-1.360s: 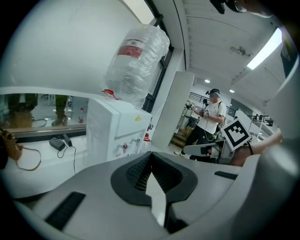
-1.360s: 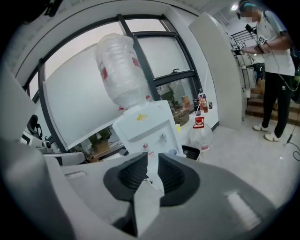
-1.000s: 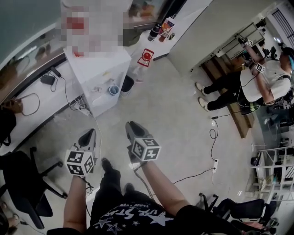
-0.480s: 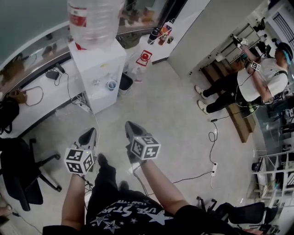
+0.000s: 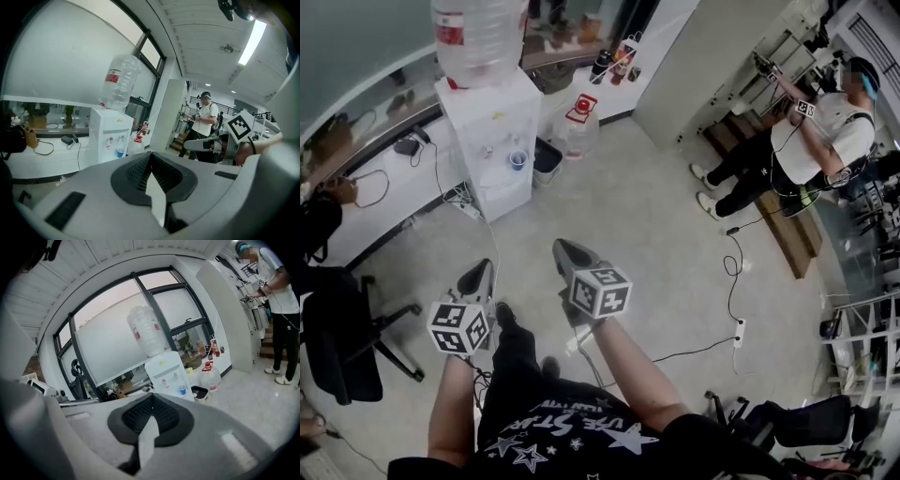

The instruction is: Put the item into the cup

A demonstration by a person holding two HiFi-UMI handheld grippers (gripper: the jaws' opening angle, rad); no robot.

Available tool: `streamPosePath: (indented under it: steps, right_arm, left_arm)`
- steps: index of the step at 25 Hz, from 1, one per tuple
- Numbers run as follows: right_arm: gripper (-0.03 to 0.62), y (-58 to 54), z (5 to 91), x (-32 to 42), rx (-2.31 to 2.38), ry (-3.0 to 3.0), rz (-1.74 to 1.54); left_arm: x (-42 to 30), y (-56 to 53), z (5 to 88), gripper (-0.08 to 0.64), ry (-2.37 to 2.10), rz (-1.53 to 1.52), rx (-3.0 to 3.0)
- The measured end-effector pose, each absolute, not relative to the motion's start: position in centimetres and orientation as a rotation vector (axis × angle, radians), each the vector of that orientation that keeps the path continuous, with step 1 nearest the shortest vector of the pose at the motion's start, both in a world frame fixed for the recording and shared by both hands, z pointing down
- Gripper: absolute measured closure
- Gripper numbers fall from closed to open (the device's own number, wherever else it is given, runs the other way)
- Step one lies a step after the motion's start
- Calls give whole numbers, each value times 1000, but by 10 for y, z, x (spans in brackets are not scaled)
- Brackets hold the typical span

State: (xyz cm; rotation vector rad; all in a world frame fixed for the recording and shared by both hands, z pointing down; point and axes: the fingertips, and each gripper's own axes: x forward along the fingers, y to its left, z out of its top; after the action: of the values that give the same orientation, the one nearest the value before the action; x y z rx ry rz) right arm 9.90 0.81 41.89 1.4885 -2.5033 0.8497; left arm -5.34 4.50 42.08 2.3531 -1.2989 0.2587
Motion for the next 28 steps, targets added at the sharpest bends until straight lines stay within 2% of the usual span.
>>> streamPosePath:
  steps: [8,28]
  right_arm:
    - [592,59,403,116,1460,-2546,842]
    - [593,133,383,102,1292,-2639,752]
  left_arm:
    - [-34,88,402,554,-1312,234,2376]
    - [-15,163,373,554,-1350,214,2425]
